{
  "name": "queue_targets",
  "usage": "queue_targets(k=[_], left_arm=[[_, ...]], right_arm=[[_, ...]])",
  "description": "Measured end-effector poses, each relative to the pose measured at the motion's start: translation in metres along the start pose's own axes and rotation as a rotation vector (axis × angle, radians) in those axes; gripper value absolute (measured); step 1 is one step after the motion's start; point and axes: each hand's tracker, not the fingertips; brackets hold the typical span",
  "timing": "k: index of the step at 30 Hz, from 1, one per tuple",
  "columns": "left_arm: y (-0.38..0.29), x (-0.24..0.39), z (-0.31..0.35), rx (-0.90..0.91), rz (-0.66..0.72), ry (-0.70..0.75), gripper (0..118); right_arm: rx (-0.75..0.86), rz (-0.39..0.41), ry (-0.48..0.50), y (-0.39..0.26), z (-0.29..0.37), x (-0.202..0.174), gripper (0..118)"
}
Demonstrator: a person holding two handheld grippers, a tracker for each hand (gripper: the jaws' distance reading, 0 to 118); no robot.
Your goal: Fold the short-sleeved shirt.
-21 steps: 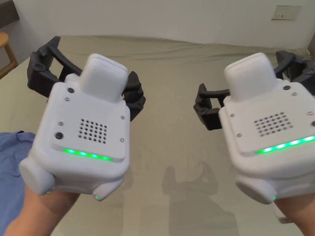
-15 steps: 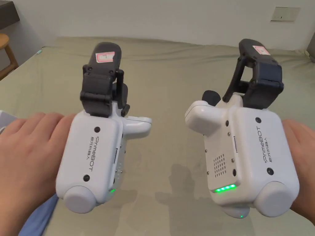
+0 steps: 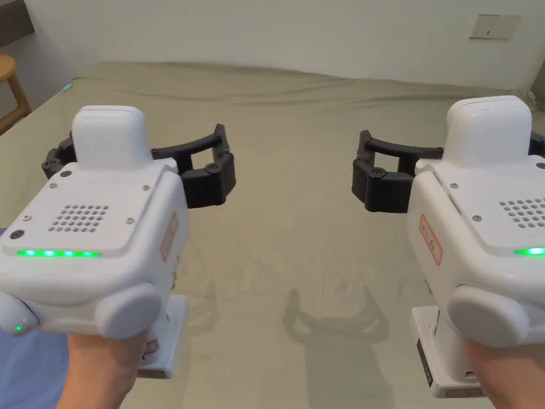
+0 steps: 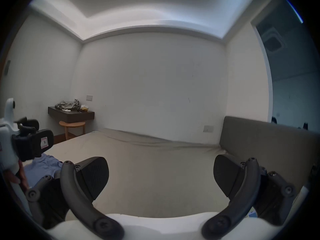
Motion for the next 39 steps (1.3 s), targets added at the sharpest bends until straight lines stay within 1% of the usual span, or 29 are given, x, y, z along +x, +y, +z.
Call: queue_targets(k=[2,4,12,17,20,21,22,23,24,25,26,28,29,31,39], left_arm=[[0.002,0.013,0.002,0.035,-0.095,0.021,117],[0.005,0.020,0.003,0.037,-0.130,0.069,117],[0.010,0.019,0.002,0.018,-0.109,0.058,117],[0.009,0.020,0.002,-0.010,-0.098,0.038,117],[0.008,0.022,0.002,-0.015,-0.099,0.033,117],[0.009,0.022,0.002,-0.015,-0.094,0.023,116],[0.009,0.022,0.002,-0.016,-0.088,0.016,113],[0.010,0.023,0.001,-0.017,-0.080,0.008,95],[0.010,0.024,0.000,-0.020,-0.077,0.004,69],[0.011,0.025,-0.002,-0.029,-0.076,0.002,36],[0.011,0.026,-0.005,-0.041,-0.083,0.001,6],[0.009,0.027,-0.006,-0.054,-0.085,-0.015,4],[0.009,0.027,-0.007,-0.064,-0.079,-0.037,2],[0.006,0.031,-0.008,-0.067,-0.078,-0.040,1],[-0.001,0.037,-0.009,-0.067,-0.093,-0.041,1]], right_arm=[[0.000,-0.016,0.006,0.003,0.002,-0.003,118],[0.005,-0.020,0.004,0.004,0.003,-0.005,118],[0.002,-0.006,-0.005,0.000,0.003,-0.008,118],[-0.004,-0.021,-0.017,-0.003,0.002,-0.006,118],[-0.029,-0.038,0.007,-0.003,0.001,-0.002,117],[-0.035,-0.042,0.019,-0.003,0.001,-0.001,115],[-0.034,-0.041,0.025,-0.003,0.002,-0.002,109],[-0.034,-0.034,0.026,-0.003,0.002,-0.002,88],[-0.035,-0.016,0.019,-0.003,0.002,-0.004,60],[-0.040,0.002,0.016,-0.004,0.001,-0.005,29],[-0.047,0.015,0.015,-0.006,-0.001,-0.006,2],[-0.043,0.018,0.012,-0.010,-0.002,-0.005,0],[-0.055,0.013,0.035,-0.011,-0.003,-0.004,0],[-0.069,0.003,0.040,-0.014,-0.005,-0.003,0],[-0.075,-0.022,0.022,-0.017,-0.006,0.007,0]])
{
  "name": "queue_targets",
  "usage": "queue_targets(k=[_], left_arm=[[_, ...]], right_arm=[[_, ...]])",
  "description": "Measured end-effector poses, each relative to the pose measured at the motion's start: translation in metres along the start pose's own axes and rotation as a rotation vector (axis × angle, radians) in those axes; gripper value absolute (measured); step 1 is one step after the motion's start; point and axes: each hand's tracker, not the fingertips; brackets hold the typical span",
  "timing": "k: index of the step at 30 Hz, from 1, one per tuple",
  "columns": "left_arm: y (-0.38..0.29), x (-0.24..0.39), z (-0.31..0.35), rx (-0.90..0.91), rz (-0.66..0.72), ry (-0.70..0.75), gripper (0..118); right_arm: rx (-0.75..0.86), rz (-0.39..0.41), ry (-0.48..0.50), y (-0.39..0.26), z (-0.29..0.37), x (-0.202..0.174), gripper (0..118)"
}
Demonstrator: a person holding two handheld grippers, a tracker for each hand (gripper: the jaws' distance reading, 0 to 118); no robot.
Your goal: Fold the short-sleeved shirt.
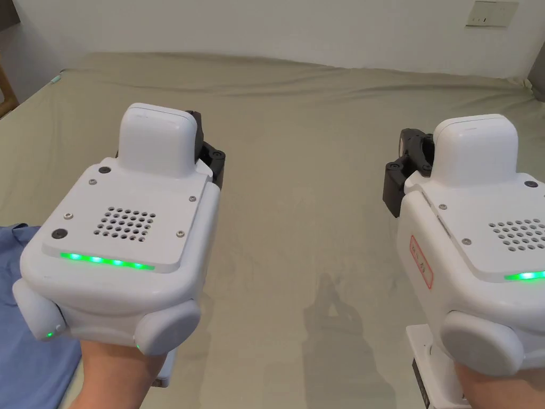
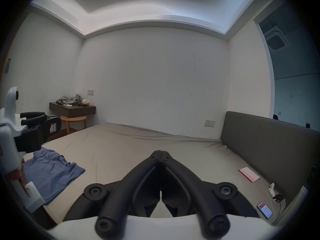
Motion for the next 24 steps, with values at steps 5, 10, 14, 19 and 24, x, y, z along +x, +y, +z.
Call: queue_targets(k=[5,10,14,19,24], left_arm=[[0.000,-0.009,0.003,-0.008,0.004,0.031,1],[0.004,-0.033,0.015,-0.012,-0.013,0.109,1],[0.007,-0.063,0.033,-0.015,-0.036,0.215,1],[0.010,-0.111,0.068,-0.028,-0.082,0.381,1],[0.007,-0.153,0.106,-0.055,-0.073,0.531,1]], right_arm=[[0.002,-0.006,0.014,0.001,-0.001,-0.001,0],[0.018,-0.013,0.080,0.006,-0.007,-0.018,0],[0.048,0.008,0.176,0.013,-0.012,-0.048,0],[0.076,0.006,0.330,0.021,-0.017,-0.103,0],[0.108,0.009,0.486,0.027,-0.014,-0.156,0]])
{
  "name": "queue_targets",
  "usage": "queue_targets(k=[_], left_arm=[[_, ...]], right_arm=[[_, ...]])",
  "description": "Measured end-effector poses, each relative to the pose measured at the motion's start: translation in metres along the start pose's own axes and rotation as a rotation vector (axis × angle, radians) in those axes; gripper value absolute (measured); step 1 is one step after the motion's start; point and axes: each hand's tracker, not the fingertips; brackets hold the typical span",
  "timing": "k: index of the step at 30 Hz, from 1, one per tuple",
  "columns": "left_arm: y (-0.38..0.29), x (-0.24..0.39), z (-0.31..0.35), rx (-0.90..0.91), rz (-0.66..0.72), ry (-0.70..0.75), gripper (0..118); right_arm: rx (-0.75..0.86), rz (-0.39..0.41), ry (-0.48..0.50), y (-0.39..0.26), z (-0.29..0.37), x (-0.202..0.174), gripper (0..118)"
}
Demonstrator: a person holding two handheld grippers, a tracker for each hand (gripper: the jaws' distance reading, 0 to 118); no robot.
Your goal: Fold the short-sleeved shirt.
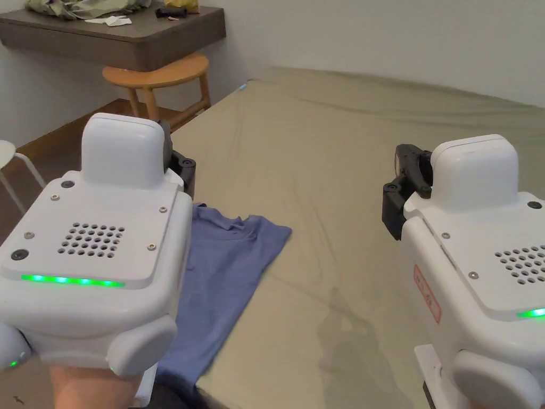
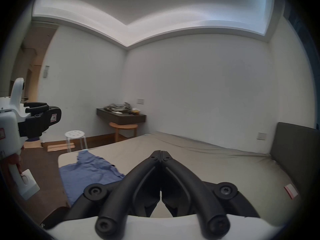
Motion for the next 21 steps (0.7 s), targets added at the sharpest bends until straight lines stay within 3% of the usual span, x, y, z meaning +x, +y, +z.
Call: queue_targets(k=[3,11,21], left_arm=[[-0.008,-0.024,0.008,-0.021,-0.027,0.074,1],[-0.020,-0.056,0.019,-0.054,-0.012,0.133,1],[-0.042,-0.058,-0.001,-0.121,0.021,0.098,1]], right_arm=[[0.016,0.017,0.086,0.002,-0.010,-0.026,0],[0.011,0.030,0.204,0.009,-0.022,-0.069,0],[-0.051,0.043,0.219,0.001,-0.033,-0.075,0]])
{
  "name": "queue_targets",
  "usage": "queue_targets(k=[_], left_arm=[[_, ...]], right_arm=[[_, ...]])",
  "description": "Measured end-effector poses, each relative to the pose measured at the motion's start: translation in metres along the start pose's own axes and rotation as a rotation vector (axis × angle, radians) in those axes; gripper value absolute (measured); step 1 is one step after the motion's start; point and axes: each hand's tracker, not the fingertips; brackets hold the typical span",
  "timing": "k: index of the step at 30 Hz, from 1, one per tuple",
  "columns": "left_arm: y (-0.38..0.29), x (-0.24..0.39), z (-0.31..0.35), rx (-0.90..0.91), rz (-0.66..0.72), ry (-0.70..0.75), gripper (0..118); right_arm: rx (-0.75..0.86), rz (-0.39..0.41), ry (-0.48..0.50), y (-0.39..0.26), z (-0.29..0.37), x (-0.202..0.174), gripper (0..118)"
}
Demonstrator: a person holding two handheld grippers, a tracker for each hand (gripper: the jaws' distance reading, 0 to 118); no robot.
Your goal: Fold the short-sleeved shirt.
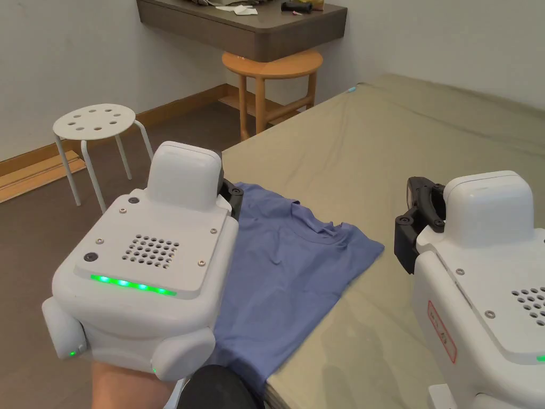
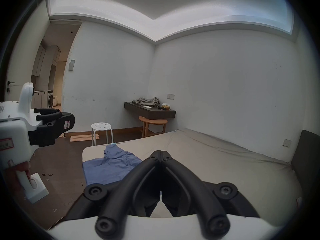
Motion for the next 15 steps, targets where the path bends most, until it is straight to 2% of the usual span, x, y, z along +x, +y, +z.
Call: queue_targets(k=[7,15], left_arm=[[-0.027,0.004,-0.054,-0.177,0.041,-0.106,1],[-0.112,0.016,-0.166,-0.574,0.076,-0.238,1]], right_arm=[[-0.052,0.018,-0.035,-0.011,-0.009,0.014,0],[-0.131,0.017,-0.094,-0.032,-0.024,0.036,0]])
